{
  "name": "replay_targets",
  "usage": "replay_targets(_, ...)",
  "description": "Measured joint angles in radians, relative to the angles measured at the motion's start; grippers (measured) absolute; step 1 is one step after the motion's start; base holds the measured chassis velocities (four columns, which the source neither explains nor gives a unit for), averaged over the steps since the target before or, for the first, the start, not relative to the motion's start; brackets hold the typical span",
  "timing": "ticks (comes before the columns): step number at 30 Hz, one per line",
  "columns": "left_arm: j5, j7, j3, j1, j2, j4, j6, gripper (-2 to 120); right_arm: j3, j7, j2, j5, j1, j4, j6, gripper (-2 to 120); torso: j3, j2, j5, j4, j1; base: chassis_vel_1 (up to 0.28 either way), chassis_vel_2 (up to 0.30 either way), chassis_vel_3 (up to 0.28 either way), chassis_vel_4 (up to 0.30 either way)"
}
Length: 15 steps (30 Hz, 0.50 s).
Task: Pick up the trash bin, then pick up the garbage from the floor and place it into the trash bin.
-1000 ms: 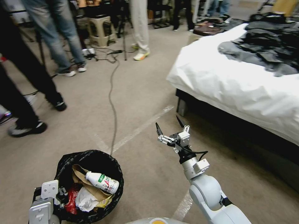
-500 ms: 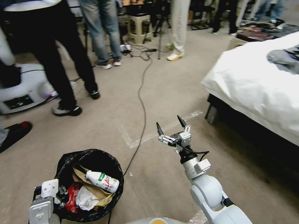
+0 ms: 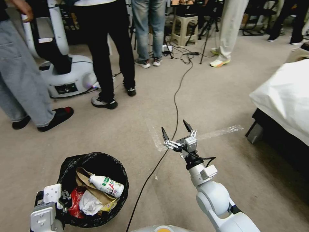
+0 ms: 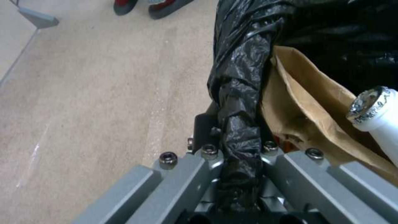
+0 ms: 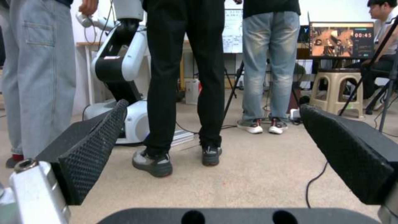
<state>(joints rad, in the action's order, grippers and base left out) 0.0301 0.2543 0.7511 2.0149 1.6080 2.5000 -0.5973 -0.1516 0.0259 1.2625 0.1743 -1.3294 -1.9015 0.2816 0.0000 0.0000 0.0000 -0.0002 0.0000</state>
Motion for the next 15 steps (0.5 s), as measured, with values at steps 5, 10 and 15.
replay_targets(5, 0.026, 0.005, -0.004, -0.005, 0.0, 0.0, 0.008, 1, -0.002, -0.001, -0.001, -0.001, -0.005, -0.003, 0.001, 100, 0.0, 0.0, 0.0, 0.0, 0.0, 0.0, 0.0, 0.0, 0.0)
replay_targets(10, 0.058, 0.01, -0.009, -0.005, 0.0, 0.0, -0.011, 1, -0.007, -0.001, -0.002, -0.003, -0.012, -0.008, 0.004, 100, 0.0, 0.0, 0.0, 0.0, 0.0, 0.0, 0.0, 0.0, 0.0)
replay_targets(15, 0.106, 0.01, -0.014, -0.006, 0.0, 0.0, -0.045, 1, -0.013, -0.004, -0.002, -0.008, -0.025, -0.009, 0.012, 100, 0.0, 0.0, 0.0, 0.0002, 0.0, 0.0, 0.0, 0.0, 0.0)
